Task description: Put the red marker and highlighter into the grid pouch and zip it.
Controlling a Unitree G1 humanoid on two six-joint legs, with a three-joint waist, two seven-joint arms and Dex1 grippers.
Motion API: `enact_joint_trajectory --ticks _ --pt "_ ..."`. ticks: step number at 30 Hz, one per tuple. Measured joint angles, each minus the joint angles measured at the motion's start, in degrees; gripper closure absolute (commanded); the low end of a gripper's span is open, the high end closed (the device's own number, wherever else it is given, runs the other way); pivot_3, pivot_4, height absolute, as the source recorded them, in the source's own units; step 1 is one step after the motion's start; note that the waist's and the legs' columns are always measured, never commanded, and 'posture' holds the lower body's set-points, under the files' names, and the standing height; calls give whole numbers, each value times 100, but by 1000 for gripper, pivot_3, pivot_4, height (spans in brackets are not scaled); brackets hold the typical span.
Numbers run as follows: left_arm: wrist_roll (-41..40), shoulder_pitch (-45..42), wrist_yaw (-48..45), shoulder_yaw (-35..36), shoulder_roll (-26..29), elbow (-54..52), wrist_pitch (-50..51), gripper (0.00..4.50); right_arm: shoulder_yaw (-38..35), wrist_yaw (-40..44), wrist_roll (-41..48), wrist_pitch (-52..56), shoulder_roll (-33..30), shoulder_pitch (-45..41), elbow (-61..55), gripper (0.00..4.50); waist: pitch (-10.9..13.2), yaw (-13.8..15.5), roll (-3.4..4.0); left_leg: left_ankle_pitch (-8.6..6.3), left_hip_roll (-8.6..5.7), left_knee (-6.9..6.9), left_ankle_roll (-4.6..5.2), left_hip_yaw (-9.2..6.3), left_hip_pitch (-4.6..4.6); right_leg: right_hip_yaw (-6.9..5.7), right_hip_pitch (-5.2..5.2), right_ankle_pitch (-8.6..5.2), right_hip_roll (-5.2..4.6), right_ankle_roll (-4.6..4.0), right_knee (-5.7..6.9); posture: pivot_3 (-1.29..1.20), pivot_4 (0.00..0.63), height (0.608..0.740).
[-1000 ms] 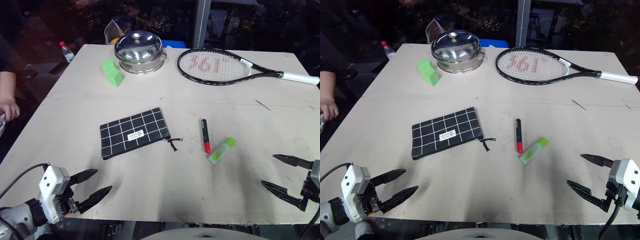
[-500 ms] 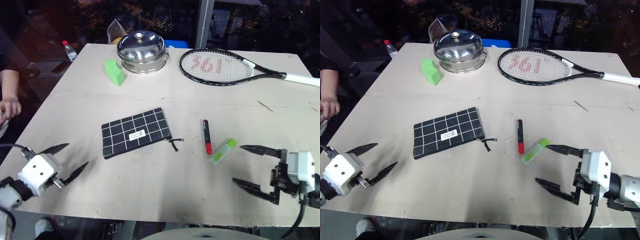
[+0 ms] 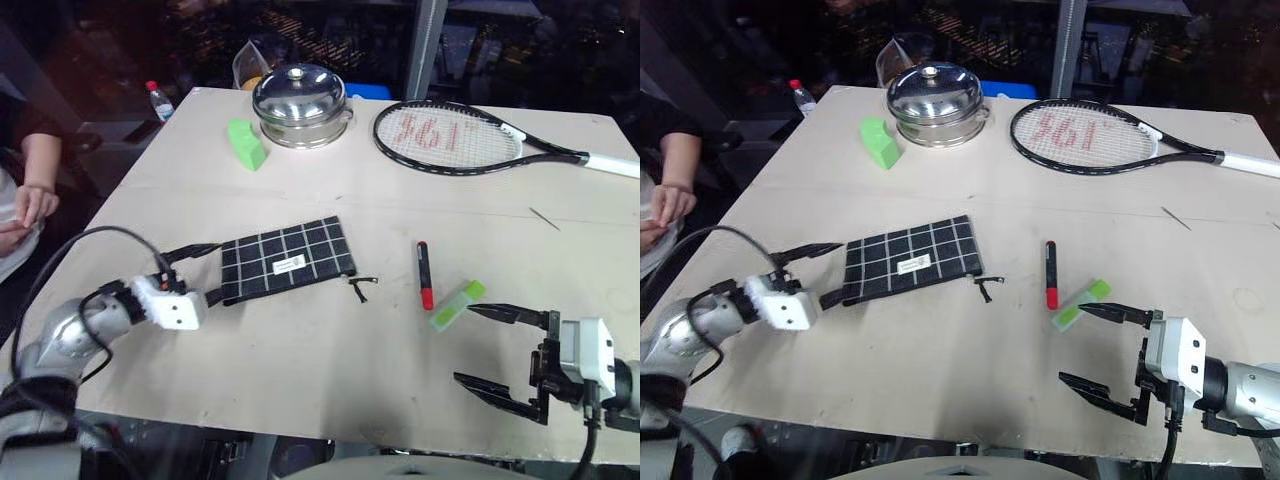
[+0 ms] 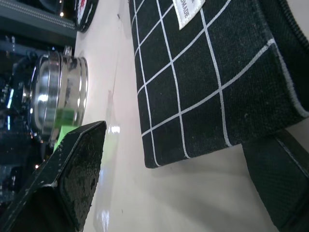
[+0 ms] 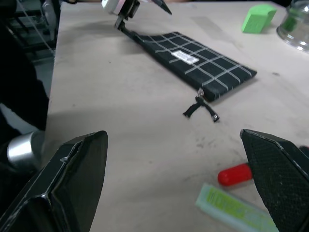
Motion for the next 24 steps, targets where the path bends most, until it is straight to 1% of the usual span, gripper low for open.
enact_joint_trajectory --ticks 1,2,3,4,5,6,7,9,10,13,14,15,16,18,19,20,22,24 --pt "30 -169 16 -154 -66 70 0 678 8 -59 -18 2 23 15 -51 0 -1 44 4 -1 0 5 1 -2 -1 -4 3 -2 0 -1 1 0 150 740" --pt "36 -266 19 -260 -114 97 0 875 24 -93 -20 3 34 13 -87 0 -2 66 4 -1 0 9 2 -2 -1 -4 6 -2 1 -1 1 0 150 740" --pt "10 -422 -22 -496 -224 196 -2 1456 38 -180 -35 4 59 33 -176 0 -2 77 4 -5 -1 13 8 -1 -2 -3 8 -2 0 0 0 0 150 740" --pt "-41 -508 -81 -638 -295 229 0 1945 53 -217 -70 4 68 54 -209 0 -4 75 0 -7 -1 17 13 1 -4 -2 9 -1 1 2 0 0 150 740" --pt "-96 -589 -158 -794 -362 250 8 2294 55 -265 -108 4 72 72 -229 0 -5 71 -3 -9 -1 19 17 3 -5 -2 11 -1 1 5 0 0 150 740" --pt "-192 -634 -239 -921 -402 273 31 2890 56 -322 -146 6 84 80 -242 0 -8 56 -7 -13 -1 21 25 8 -4 -1 11 1 3 15 0 0 150 740" --pt "-272 -674 -306 -982 -443 274 45 3174 60 -368 -179 10 113 85 -252 0 -10 43 -11 -16 -1 22 28 9 -4 -2 11 4 4 24 0 0 150 740" --pt "-504 -767 -459 -1065 -406 272 103 4186 88 -494 -234 23 160 116 -267 0 -14 15 -8 -18 -1 22 32 11 -3 -1 12 2 4 31 1 0 150 740" --pt "-716 -791 -581 -1093 -411 256 239 4461 162 -597 -285 36 182 97 -270 0 -22 4 5 -18 -3 22 32 11 -2 -2 13 1 3 33 2 0 150 740" --pt "-1257 -725 -927 -1163 -565 54 690 4461 389 -828 -451 104 280 -9 -277 0 -26 -6 12 -18 -3 30 33 8 -3 -2 14 0 3 34 6 0 150 740" --pt "-1822 -538 -1308 -1200 -661 -310 1181 4461 546 -1011 -488 202 308 -143 -289 0 -26 -56 11 -18 -3 33 33 10 -3 -1 14 0 3 34 7 0 150 740" --pt "-1861 -524 -1341 -1202 -672 -333 1219 4461 554 -1029 -488 215 312 -154 -293 0 -25 -68 10 -18 -2 33 33 9 -3 1 14 0 2 33 7 0 150 740" --pt "-2230 -360 -1589 -1195 -680 -605 1595 4461 633 -1162 -493 378 312 -279 -314 0 -23 -102 4 -18 -1 34 33 8 -3 3 14 0 2 33 7 0 150 740" --pt "-3040 77 -2105 -1184 -657 -1359 2457 4461 839 -1617 -518 1054 254 -696 -446 0 -19 -236 -8 -18 4 34 32 4 -4 12 13 1 3 32 10 0 150 740" --pt "-3219 166 -2218 -1182 -655 -1563 2674 4461 874 -1760 -515 1271 233 -811 -472 0 -19 -246 -9 -18 4 34 32 3 -4 11 13 1 3 31 12 0 150 740" --pt "-3618 431 -2382 -1130 -572 -2103 3256 4461 1037 -2108 -497 1881 202 -1234 -479 0 -15 -297 -20 -18 8 33 31 0 -2 12 13 1 8 30 15 0 150 740" --pt "-3985 706 -2509 -1029 -441 -2744 3913 4461 1196 -2476 -306 2670 225 -1878 -392 0 -12 -331 -24 -17 9 32 30 -9 -2 7 12 3 11 24 18 0 150 740" --pt "-4325 975 -2546 -851 -323 -3390 4591 4461 1342 -2818 23 3497 471 -2613 -117 0 -11 -342 -26 -16 10 29 29 -17 -2 4 13 3 16 20 18 0 150 740"
